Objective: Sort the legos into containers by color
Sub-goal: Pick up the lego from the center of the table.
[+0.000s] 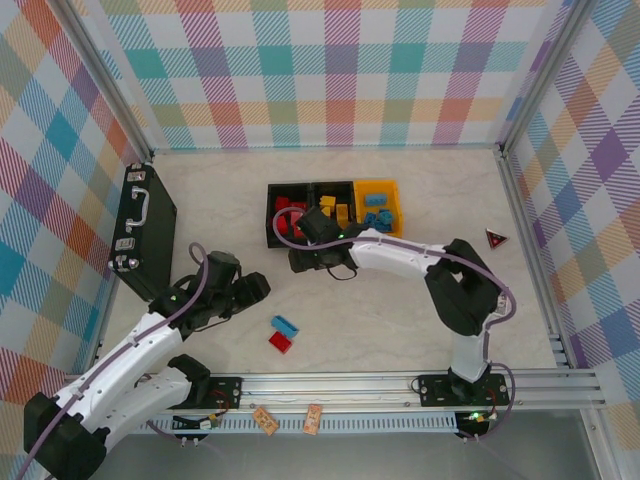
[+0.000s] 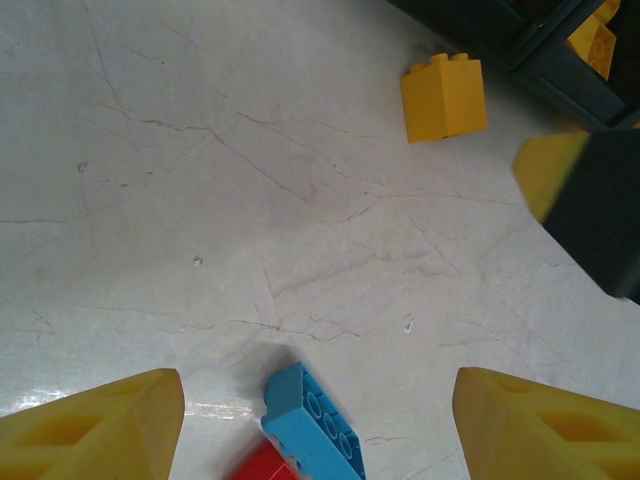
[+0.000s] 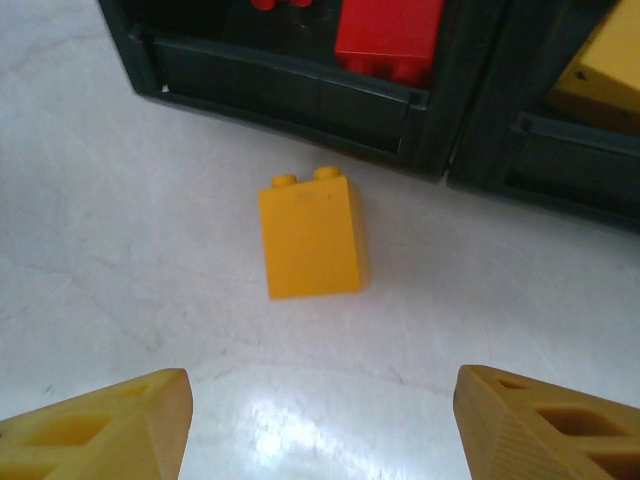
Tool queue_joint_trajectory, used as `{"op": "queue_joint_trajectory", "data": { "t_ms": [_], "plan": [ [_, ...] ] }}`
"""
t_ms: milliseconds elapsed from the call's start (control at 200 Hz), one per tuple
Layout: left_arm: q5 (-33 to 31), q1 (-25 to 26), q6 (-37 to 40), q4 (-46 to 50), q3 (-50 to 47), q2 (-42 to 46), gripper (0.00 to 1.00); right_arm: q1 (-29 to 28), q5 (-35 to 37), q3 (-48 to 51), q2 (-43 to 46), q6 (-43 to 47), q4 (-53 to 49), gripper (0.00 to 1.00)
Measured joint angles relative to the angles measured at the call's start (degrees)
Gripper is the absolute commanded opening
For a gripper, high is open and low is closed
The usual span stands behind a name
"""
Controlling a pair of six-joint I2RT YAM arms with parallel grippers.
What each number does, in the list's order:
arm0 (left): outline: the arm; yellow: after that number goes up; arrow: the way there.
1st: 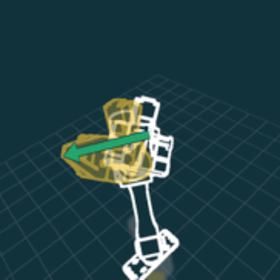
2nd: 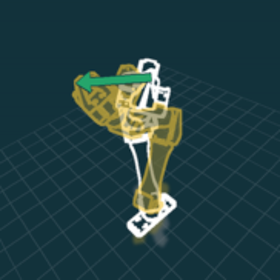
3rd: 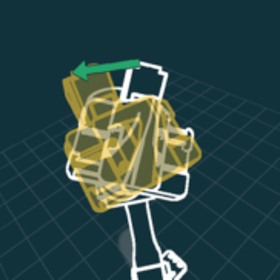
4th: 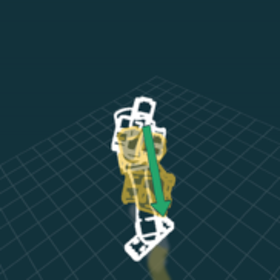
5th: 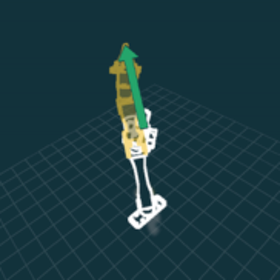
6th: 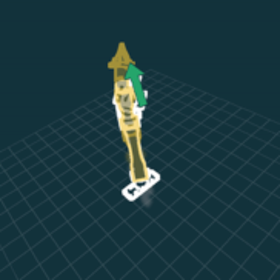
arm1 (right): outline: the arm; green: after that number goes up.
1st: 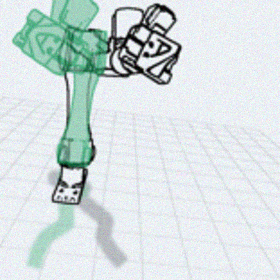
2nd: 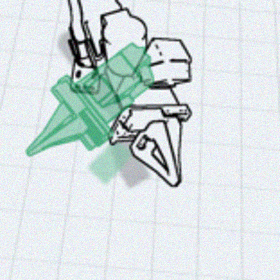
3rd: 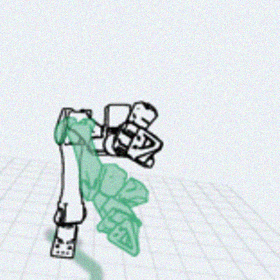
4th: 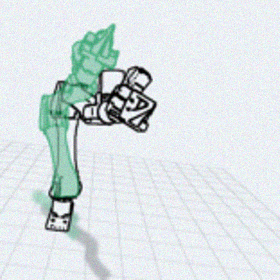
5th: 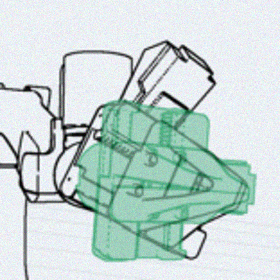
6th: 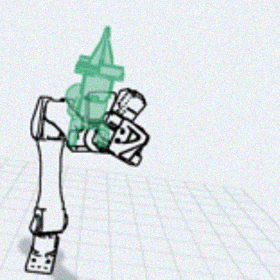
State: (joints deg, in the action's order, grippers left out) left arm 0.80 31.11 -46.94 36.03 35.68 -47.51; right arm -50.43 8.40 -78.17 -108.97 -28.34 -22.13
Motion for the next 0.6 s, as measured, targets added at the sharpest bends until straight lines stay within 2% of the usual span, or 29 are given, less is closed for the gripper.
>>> {"op": "queue_joint_trajectory", "data": {
  "t_ms": [190, 445, 530, 605],
  "plan": [
    [0.0, 0.0, 0.0, 0.02, -0.35, -0.55, 0.71, -0.52, 1.2, -0.83, -5.6, -0.98, 1.97, 0.7],
    [-0.02, 0.0, 0.02, -0.02, -0.68, -1.14, 0.71, -0.66, 1.97, -6.69, -10.47, -1.2, 1.84, 0.67],
    [-0.02, 0.0, 0.02, -0.04, -0.96, -1.2, 0.71, -0.66, 2.12, -8.11, -11.65, -1.2, 1.7, 0.62],
    [-0.02, 0.0, 0.02, -0.04, -1.09, -1.42, 0.71, -0.66, 2.34, -8.85, -12.63, -1.27, 1.51, 0.54]
  ]
}}
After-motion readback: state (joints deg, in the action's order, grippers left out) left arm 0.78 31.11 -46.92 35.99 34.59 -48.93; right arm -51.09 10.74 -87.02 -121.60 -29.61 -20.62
